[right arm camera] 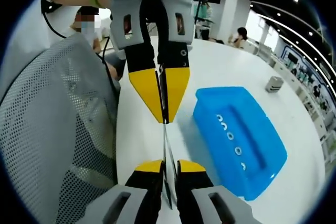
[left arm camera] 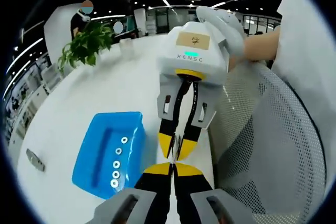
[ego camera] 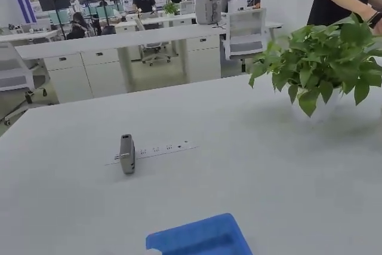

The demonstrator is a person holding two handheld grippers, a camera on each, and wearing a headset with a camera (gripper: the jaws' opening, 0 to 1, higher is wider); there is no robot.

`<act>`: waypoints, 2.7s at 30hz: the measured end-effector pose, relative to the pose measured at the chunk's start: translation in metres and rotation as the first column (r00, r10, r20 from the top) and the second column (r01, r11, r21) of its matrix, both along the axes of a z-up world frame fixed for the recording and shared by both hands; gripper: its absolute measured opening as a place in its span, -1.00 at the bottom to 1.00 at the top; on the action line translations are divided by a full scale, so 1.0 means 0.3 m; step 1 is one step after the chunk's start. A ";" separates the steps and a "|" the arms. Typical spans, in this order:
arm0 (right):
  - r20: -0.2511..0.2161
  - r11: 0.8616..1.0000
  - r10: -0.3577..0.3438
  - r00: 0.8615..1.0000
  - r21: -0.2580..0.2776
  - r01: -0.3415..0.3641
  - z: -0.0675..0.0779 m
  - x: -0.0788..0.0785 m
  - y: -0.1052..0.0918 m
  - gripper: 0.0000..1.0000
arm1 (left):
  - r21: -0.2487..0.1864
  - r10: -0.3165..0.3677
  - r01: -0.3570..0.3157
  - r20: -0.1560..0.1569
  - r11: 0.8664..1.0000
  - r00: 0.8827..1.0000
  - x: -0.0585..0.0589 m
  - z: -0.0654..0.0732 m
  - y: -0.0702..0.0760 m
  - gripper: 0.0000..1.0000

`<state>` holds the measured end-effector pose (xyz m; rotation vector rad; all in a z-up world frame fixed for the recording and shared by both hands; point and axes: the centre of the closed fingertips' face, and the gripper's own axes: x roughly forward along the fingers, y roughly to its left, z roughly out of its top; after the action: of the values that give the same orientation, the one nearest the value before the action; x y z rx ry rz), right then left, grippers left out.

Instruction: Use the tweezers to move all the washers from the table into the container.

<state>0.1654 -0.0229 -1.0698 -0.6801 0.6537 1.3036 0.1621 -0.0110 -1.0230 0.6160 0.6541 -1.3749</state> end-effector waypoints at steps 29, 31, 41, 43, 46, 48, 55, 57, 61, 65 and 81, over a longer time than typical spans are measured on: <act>-0.025 0.996 0.078 0.997 0.037 -0.077 -0.046 -0.028 0.058 -0.82 | -0.115 0.288 -0.292 -0.049 0.950 0.956 0.020 0.013 0.107 -1.00; -0.028 0.997 0.065 0.998 0.036 -0.064 -0.043 -0.026 0.051 -0.74 | -0.146 0.327 -0.331 -0.052 0.932 0.944 0.026 0.034 0.120 -1.00; -0.046 0.938 -0.193 0.980 0.284 0.199 0.172 0.039 -0.016 -0.40 | -0.365 0.602 -0.587 -0.085 0.723 0.794 0.080 0.187 0.243 -0.73; -0.052 0.898 -0.272 0.961 0.345 0.273 0.227 0.060 -0.053 -0.29 | -0.400 0.650 -0.622 -0.081 0.673 0.755 0.092 0.211 0.270 -0.56; -0.051 0.810 -0.409 0.911 0.440 0.388 0.324 0.101 -0.149 -0.08 | -0.495 0.749 -0.696 -0.127 0.520 0.650 0.116 0.266 0.317 -0.20; -0.006 0.773 -0.483 0.876 0.468 0.429 0.369 0.126 -0.226 0.02 | -0.529 0.795 -0.718 -0.126 0.452 0.594 0.127 0.282 0.350 0.05; 0.168 0.748 -0.595 0.786 0.474 0.464 0.425 0.165 -0.425 0.66 | -0.544 0.866 -0.743 -0.058 0.390 0.497 0.110 0.261 0.384 0.63; 0.152 0.718 -0.621 0.769 0.504 0.480 0.432 0.168 -0.456 0.84 | -0.549 0.866 -0.748 -0.082 0.374 0.493 0.112 0.249 0.379 0.74; 0.137 0.681 -0.654 0.744 0.535 0.499 0.449 0.158 -0.491 0.98 | -0.556 0.877 -0.752 -0.079 0.355 0.473 0.125 0.264 0.386 0.85; 0.148 0.651 -0.694 0.704 0.546 0.527 0.448 0.173 -0.523 0.98 | -0.564 0.888 -0.742 -0.035 0.361 0.459 0.130 0.285 0.380 0.97; 0.133 0.561 -0.778 0.614 0.586 0.584 0.471 0.201 -0.594 0.86 | -0.614 0.913 -0.729 -0.035 0.302 0.407 0.138 0.306 0.398 0.97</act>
<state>0.2257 -0.2010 -0.9284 -0.1716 0.1873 0.4959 0.2034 0.1083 -0.9312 -0.0529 0.1801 -0.3367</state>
